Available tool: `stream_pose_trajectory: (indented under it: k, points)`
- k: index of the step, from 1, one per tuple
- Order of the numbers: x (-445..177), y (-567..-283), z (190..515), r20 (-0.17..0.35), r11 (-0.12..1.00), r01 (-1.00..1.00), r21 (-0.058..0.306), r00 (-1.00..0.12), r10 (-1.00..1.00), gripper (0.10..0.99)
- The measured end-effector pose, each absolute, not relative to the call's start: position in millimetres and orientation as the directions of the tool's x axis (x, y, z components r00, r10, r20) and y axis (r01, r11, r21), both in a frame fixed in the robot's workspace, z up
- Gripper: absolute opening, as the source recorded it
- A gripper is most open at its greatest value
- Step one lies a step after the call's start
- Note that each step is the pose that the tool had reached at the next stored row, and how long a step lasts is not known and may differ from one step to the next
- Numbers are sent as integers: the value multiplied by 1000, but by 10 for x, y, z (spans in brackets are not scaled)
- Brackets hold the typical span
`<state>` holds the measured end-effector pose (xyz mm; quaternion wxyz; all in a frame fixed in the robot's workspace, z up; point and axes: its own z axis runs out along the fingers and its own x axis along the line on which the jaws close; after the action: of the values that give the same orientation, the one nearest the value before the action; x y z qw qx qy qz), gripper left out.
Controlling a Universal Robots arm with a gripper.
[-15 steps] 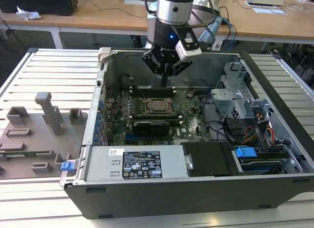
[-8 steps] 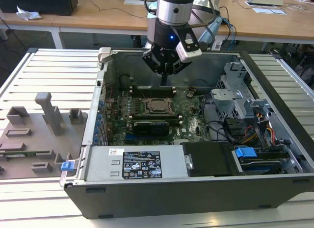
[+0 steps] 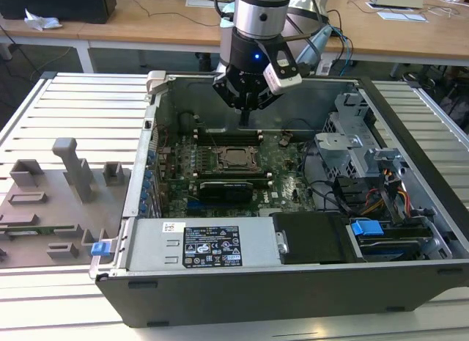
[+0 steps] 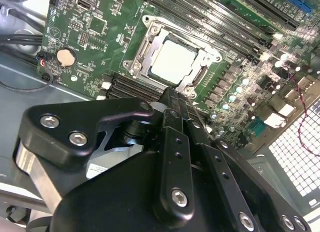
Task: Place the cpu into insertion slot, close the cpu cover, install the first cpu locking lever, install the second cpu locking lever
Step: 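Install the first cpu locking lever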
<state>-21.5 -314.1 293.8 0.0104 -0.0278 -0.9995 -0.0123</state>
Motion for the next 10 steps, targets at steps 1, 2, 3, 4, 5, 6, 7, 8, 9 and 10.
stream_pose_trajectory:
  k: [1,2,3,4,5,6,7,8,9,10]
  points:
    - [-222,-3141,2937,21,998,56,24,-998,55,106]
    - [-229,-3141,2937,21,998,56,24,-998,55,106]
    - [-236,-3141,2937,21,998,56,24,-998,55,106]
    - [-247,-3141,2937,21,998,56,24,-998,55,106]
    - [-255,-3141,2937,21,998,56,24,-998,55,106]
    - [-261,-3141,2937,21,998,56,24,-998,55,106]
    - [-269,-3141,2937,21,998,56,24,-998,55,106]
    - [-276,-3141,2937,21,998,56,24,-998,55,106]
    - [-290,-3141,2937,21,998,56,24,-998,55,106]
    - [-301,-3141,2937,21,998,56,24,-998,55,106]
